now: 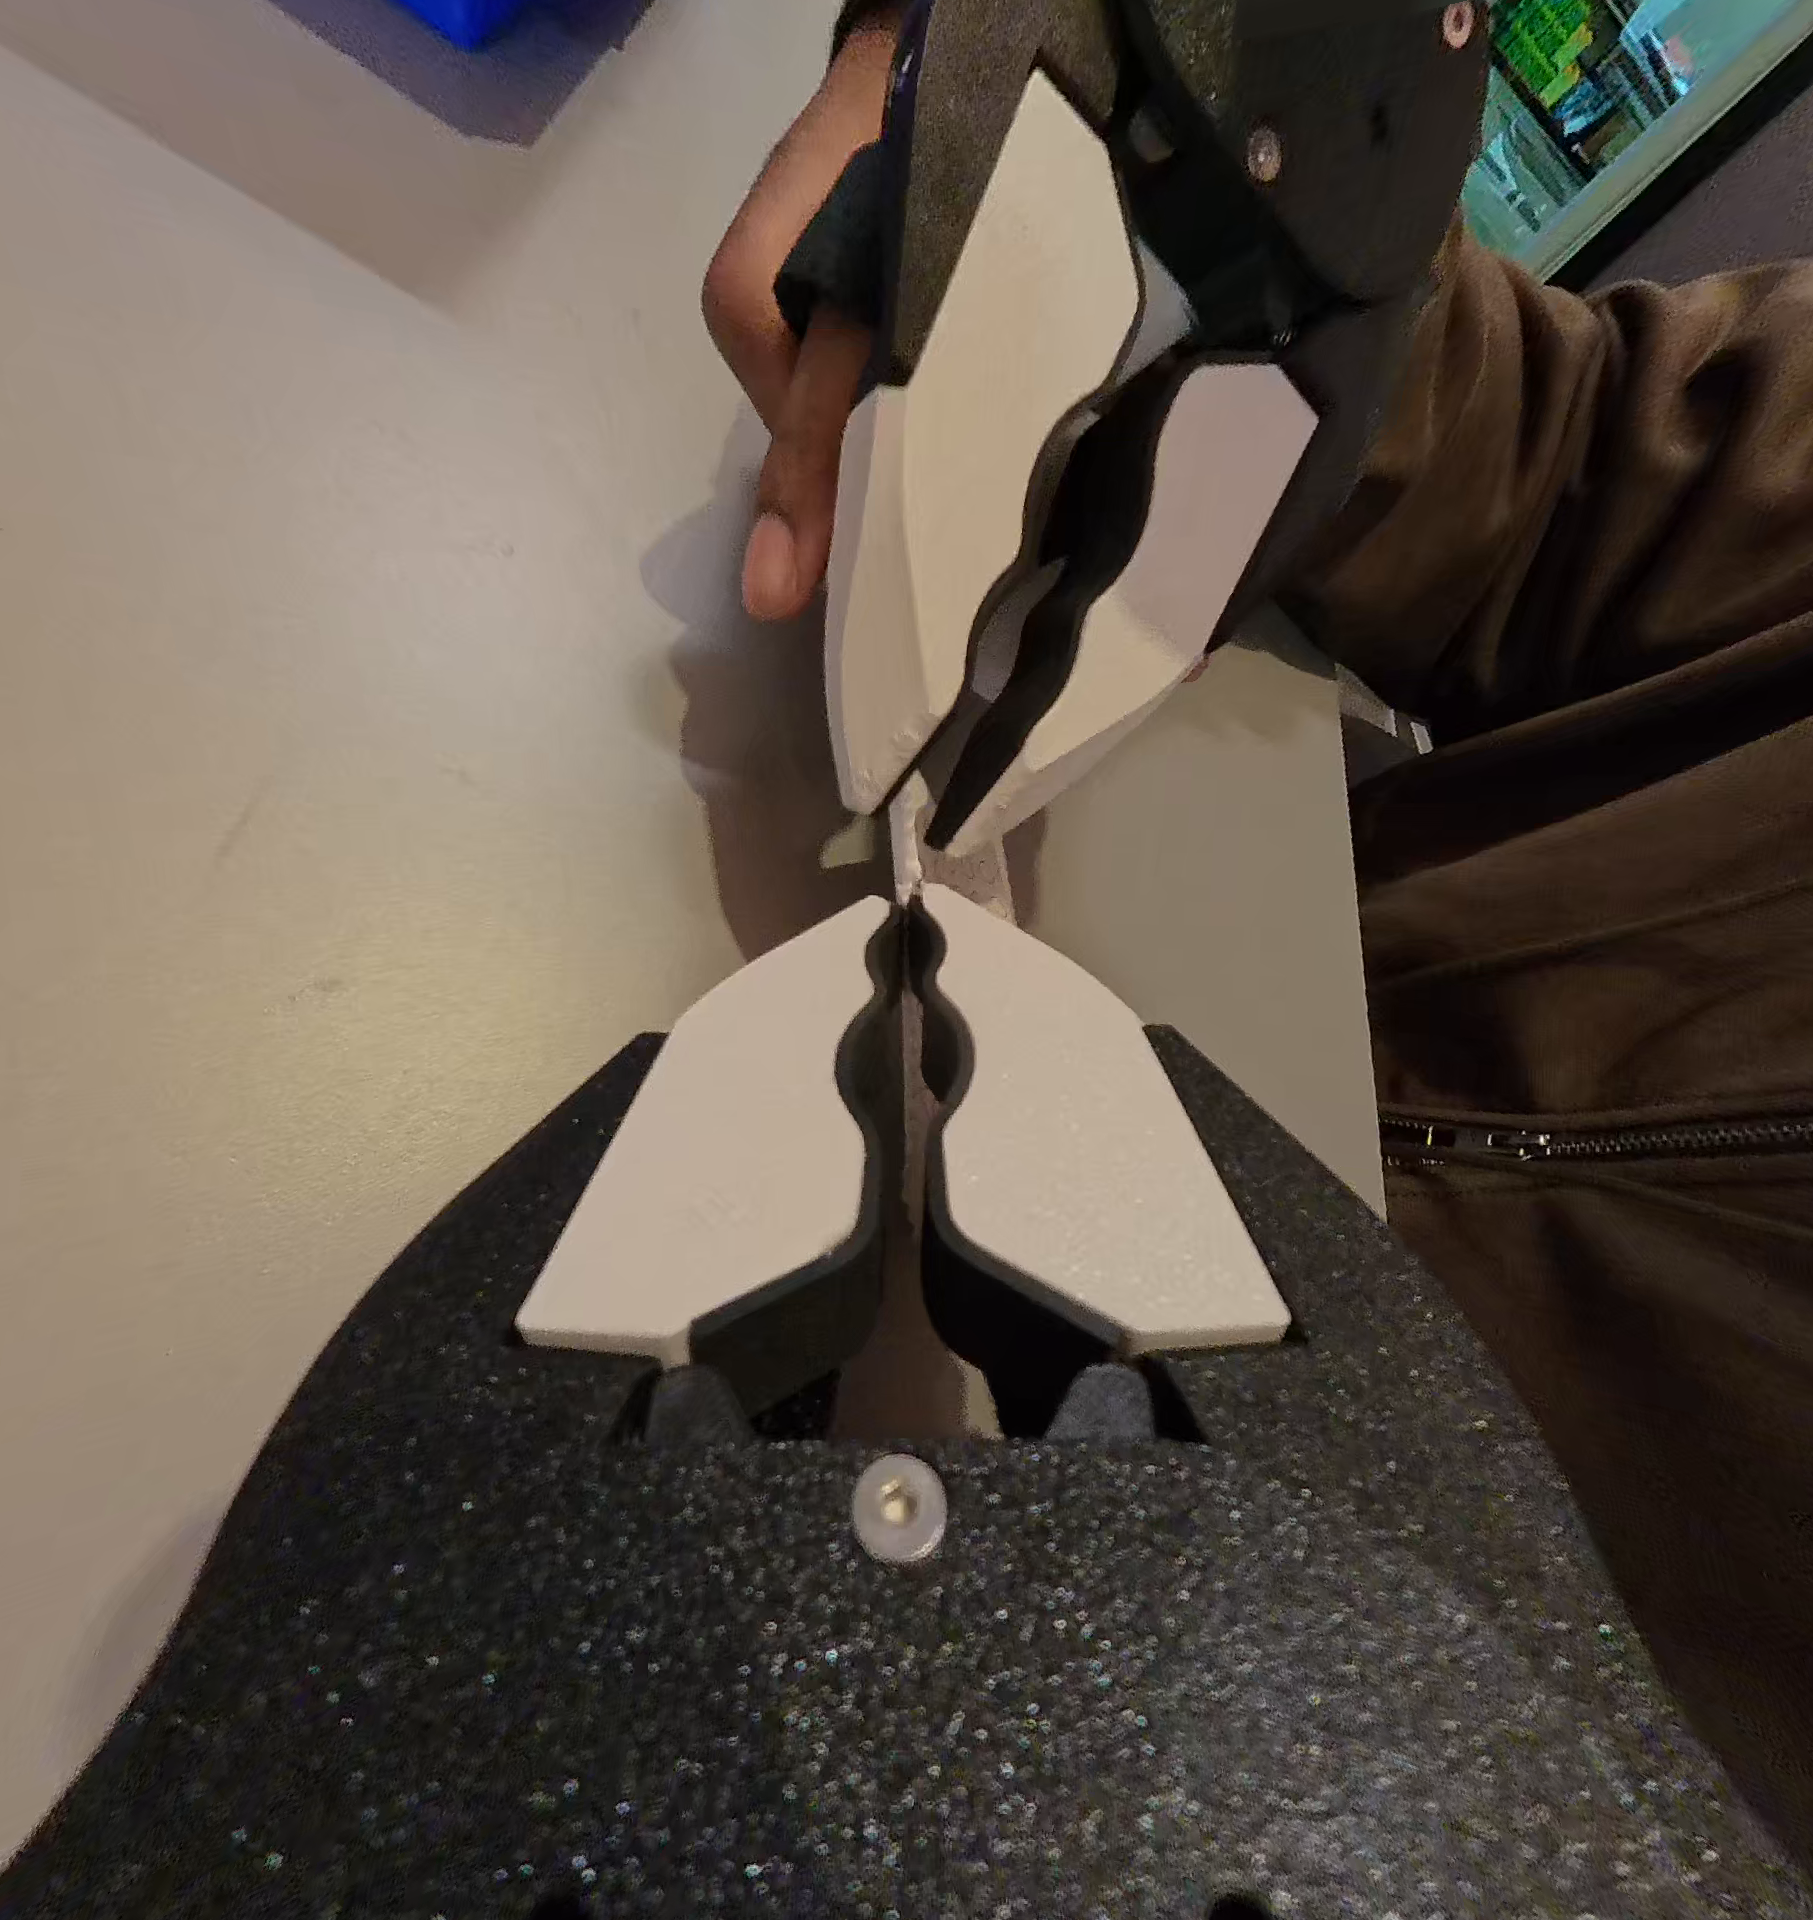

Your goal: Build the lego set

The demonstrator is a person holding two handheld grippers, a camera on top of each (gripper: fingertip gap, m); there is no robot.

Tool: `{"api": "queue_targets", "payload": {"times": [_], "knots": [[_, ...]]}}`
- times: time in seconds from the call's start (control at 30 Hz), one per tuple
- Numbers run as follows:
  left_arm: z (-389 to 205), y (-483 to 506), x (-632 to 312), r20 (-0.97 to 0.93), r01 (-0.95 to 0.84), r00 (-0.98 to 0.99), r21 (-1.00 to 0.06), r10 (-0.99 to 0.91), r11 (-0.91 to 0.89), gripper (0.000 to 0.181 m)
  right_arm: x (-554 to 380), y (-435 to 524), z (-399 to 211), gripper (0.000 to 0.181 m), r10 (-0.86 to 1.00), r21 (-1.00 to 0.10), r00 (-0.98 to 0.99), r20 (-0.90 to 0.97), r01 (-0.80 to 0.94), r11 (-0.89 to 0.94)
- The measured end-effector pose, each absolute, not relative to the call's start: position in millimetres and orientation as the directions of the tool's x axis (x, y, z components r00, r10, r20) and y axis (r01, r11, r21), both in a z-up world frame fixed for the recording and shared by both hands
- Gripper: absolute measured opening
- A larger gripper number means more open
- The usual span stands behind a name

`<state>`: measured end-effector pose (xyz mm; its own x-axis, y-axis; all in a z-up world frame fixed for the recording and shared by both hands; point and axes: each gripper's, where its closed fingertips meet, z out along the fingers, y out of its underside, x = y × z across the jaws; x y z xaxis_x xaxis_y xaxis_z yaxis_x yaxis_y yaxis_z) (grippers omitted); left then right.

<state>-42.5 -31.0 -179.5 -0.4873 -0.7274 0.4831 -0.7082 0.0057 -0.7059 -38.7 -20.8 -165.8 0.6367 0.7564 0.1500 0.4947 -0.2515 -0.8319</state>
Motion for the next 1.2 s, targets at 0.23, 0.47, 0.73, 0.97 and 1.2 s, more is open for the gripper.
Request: {"api": "queue_targets", "payload": {"times": [0.23, 0.47, 0.73, 0.97, 1.2], "knots": [[-187, -33, -44, 0.463, -0.714, -0.502, -0.699, -0.731, 0.047, 0.0, -43, -23, -179, 0.002, 0.775, -0.8, 0.606, 0.179, 0.548, -0.245], [-190, -32, -41, 0.501, -0.723, -0.481, -0.691, -0.72, 0.003, 0.0, -41, -23, -182, 0.001, 0.751, -0.8, 0.605, 0.265, 0.573, -0.179], [-190, -40, -41, 0.554, -0.741, -0.492, -0.671, -0.671, -0.011, 0.0, -41, -31, -182, 0.001, 0.738, -0.76, 0.531, 0.417, 0.649, -0.038], [-190, -45, -43, 0.577, -0.751, -0.512, -0.66, -0.637, 0.005, 0.0, -43, -37, -182, 0.001, 0.733, -0.73, 0.473, 0.488, 0.682, 0.047], [-191, -49, -45, 0.597, -0.762, -0.524, -0.648, -0.607, 0.02, 0.0, -45, -41, -183, 0.001, 0.723, -0.707, 0.438, 0.535, 0.7, 0.099]]}}
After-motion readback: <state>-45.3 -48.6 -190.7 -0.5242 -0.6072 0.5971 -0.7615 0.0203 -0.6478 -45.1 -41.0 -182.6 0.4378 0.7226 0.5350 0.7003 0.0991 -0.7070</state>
